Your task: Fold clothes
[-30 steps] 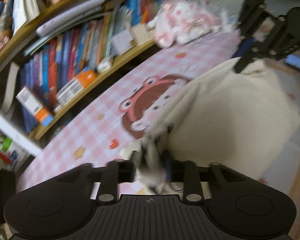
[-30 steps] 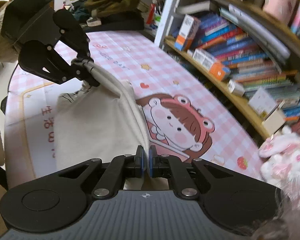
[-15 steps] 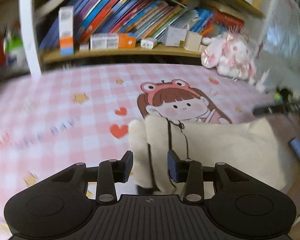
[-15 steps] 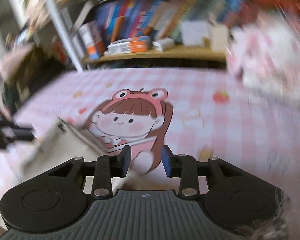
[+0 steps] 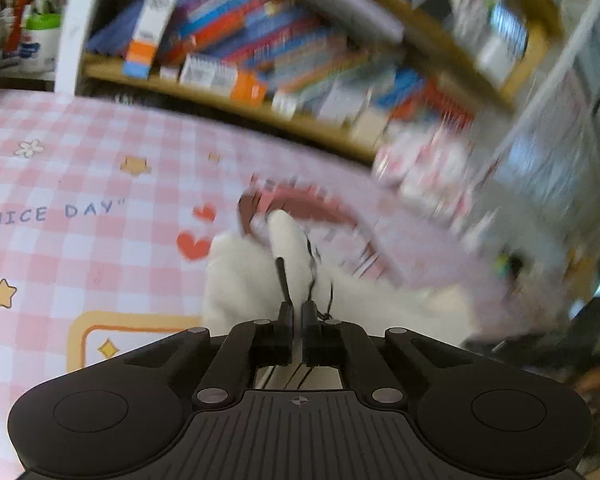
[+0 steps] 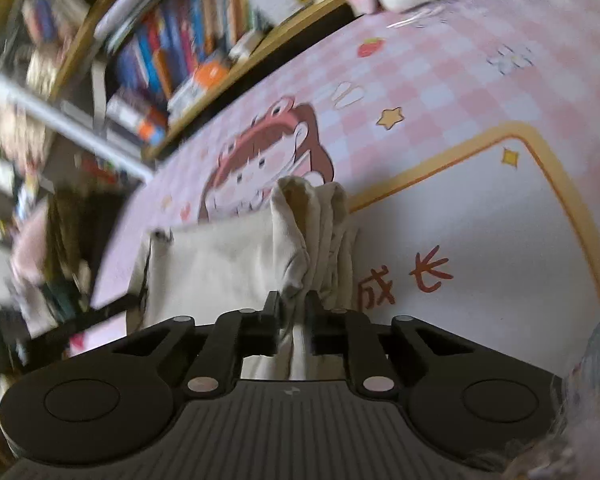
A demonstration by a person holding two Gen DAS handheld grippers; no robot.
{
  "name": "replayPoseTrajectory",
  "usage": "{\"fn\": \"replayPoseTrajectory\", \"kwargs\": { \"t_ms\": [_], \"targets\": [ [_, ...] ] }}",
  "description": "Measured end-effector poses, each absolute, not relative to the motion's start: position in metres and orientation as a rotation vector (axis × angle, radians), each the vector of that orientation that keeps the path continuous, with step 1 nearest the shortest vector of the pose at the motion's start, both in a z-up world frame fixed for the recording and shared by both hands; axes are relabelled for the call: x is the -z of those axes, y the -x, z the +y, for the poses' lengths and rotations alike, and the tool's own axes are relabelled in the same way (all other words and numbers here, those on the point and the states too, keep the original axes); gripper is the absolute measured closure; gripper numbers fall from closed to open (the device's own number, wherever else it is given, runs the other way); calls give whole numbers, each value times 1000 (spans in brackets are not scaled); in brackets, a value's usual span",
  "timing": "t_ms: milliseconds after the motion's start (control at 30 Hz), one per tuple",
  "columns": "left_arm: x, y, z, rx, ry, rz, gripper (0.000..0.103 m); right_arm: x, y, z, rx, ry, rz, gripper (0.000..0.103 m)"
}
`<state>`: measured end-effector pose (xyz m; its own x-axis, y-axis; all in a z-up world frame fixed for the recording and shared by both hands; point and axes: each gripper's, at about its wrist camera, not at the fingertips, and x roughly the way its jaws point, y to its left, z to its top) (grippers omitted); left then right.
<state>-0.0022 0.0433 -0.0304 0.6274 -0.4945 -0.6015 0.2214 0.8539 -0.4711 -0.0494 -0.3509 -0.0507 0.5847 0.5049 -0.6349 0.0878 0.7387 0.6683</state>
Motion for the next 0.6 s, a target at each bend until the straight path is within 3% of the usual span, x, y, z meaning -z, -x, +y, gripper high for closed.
{"fn": "replayPoseTrajectory", "kwargs": {
  "t_ms": [167,333,367,467,600],
  "targets": [
    [46,1,50,364,420,829,100,68,47,-354,-236,-799,951,93],
    [43,-4,49,329,417,829,92,63,43,-348,-237,-744,953,92],
    [42,-6,49,328,411,831,86,63,42,-348,-233,-735,953,91],
    [43,-12,46,323,375,849,73,56,38,-345,-212,-682,942,73],
    [48,-18,43,309,361,869,67,39,25,-341,-193,-566,870,71]
  ]
}}
